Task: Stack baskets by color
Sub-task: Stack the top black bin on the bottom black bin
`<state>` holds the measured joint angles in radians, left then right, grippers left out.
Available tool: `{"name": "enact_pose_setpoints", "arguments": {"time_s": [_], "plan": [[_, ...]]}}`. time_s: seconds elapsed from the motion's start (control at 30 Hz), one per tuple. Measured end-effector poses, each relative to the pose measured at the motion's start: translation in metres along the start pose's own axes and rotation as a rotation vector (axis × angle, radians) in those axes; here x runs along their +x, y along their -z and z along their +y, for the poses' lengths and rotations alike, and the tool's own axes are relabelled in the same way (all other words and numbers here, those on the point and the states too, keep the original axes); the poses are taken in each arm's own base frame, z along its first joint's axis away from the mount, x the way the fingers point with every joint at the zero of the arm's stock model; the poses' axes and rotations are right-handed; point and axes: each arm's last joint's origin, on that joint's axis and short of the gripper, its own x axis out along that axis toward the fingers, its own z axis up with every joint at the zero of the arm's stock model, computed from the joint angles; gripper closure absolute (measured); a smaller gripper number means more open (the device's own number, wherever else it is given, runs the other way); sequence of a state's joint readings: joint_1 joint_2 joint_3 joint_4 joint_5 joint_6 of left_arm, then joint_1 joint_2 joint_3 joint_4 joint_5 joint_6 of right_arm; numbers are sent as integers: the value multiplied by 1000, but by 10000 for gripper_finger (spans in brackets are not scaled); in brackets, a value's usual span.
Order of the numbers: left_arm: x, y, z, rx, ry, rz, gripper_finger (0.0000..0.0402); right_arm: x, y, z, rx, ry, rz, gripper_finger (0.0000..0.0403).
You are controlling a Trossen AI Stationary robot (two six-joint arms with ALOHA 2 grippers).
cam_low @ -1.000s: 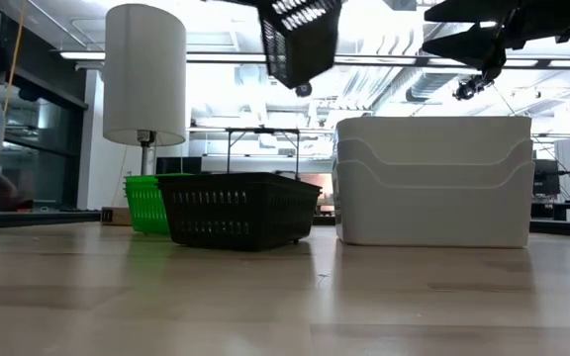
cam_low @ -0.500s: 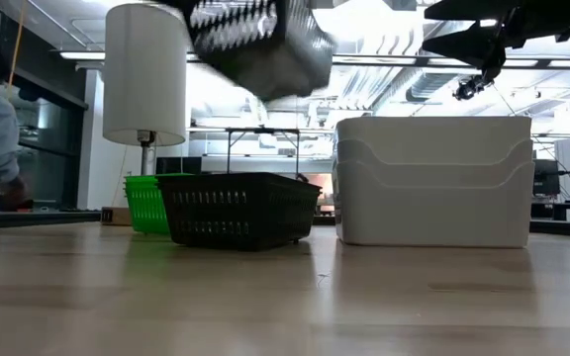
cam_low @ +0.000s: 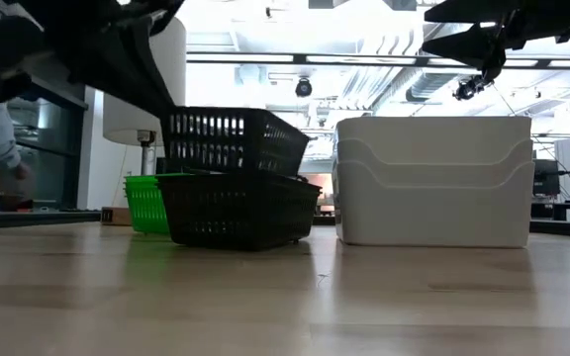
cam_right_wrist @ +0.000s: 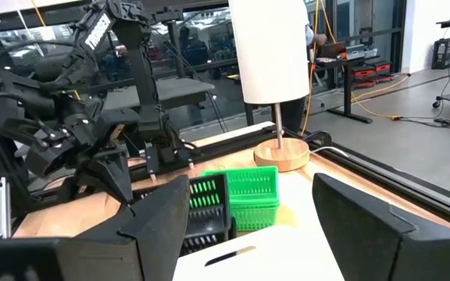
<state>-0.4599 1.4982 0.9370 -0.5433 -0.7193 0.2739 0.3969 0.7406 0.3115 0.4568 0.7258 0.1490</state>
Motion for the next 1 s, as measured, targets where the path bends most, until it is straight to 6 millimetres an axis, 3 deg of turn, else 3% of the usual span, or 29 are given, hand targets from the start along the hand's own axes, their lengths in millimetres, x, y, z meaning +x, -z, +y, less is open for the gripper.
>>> {"name": "enact_pose_setpoints", "arguments": {"time_s": [0.67, 0.8, 1.0], "plan": [[10, -1, -1, -43, 106, -68, 397, 0, 0, 0, 0, 2, 0, 144], [11, -1, 0, -40, 100, -67, 369, 0, 0, 0, -1, 2, 1, 144], [11, -2, 4, -79, 98, -60, 288, 0, 0, 0, -2, 2, 2, 144]]}}
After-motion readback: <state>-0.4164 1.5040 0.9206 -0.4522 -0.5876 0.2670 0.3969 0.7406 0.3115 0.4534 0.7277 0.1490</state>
